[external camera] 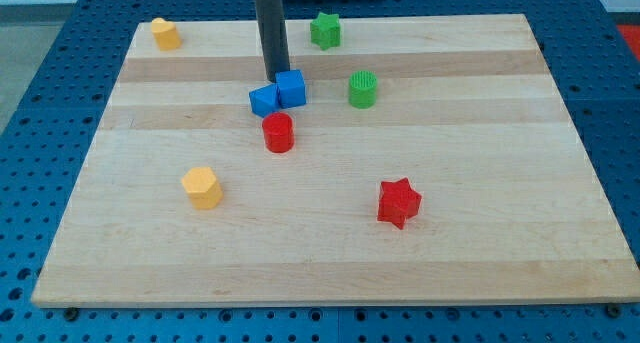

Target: Slide the blue cube to the top of the green circle

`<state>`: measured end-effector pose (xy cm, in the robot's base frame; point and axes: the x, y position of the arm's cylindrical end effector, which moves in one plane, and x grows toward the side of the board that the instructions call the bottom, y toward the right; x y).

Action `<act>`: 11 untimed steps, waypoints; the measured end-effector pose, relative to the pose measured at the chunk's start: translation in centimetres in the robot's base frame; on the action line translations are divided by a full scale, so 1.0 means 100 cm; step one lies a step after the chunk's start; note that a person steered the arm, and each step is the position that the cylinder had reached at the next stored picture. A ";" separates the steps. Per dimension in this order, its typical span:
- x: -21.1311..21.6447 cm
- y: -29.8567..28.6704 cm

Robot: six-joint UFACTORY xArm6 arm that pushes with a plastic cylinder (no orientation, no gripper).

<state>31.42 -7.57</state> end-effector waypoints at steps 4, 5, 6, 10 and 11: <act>0.018 -0.027; 0.050 -0.028; 0.051 -0.010; 0.037 0.015; 0.034 0.024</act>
<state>34.83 -5.13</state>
